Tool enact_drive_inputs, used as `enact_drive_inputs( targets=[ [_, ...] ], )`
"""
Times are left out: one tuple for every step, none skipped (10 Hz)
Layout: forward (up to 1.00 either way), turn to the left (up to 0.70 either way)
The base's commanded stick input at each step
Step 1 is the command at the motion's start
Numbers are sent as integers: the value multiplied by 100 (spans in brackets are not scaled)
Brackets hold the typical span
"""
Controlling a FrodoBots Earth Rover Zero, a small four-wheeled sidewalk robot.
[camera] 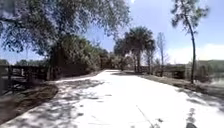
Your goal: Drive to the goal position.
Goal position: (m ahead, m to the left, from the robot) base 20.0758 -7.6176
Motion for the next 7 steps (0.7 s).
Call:
enact_drive_inputs(
  targets=[
    [70,0],
    [70,0],
    [70,0],
    [70,0],
    [70,0],
    [70,0],
    [70,0]
  ],
)
